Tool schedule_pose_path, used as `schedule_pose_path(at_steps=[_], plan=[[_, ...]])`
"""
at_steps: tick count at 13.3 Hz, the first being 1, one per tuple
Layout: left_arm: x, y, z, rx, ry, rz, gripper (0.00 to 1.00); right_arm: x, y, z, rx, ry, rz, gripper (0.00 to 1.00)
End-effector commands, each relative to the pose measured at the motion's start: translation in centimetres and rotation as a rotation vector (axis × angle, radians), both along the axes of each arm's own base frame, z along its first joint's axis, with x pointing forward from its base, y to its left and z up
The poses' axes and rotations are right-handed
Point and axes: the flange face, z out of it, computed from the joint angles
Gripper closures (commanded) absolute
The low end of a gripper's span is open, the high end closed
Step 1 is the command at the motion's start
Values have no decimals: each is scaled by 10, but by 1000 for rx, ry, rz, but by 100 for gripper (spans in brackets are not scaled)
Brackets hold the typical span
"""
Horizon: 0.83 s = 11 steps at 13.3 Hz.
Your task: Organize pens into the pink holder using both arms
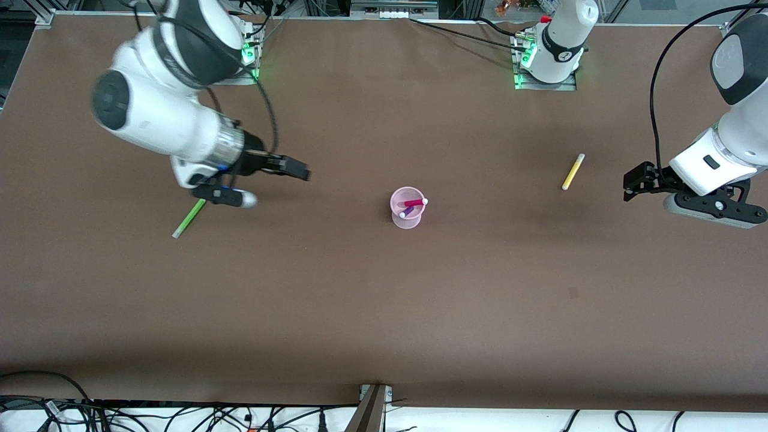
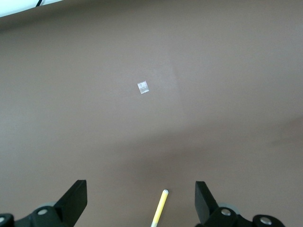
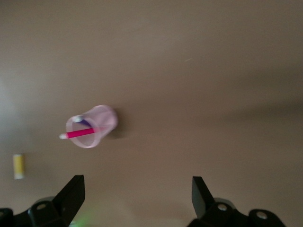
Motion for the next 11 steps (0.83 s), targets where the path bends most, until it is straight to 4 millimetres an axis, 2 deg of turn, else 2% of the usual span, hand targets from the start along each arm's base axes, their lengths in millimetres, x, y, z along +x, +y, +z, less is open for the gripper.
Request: schedule_pose_path(at_steps=[1,2,4,7,11], plan=[[-6,-1,6,-22,-5,0,0,-15,-53,40,-123,-72,144,0],[-6,-1,7,-22,-6,0,0,-17,-73,54,-119,-84,166,0],[-6,-1,7,-22,-8,0,0,-27,-97,71,-160,-83,186,0],[-5,-1,5,-22,-5,0,0,-36,-124,86,-201,-104,335,0],[-4,-1,8,-22,-9,0,0,-37,-126,93,-271,-88,372,0]])
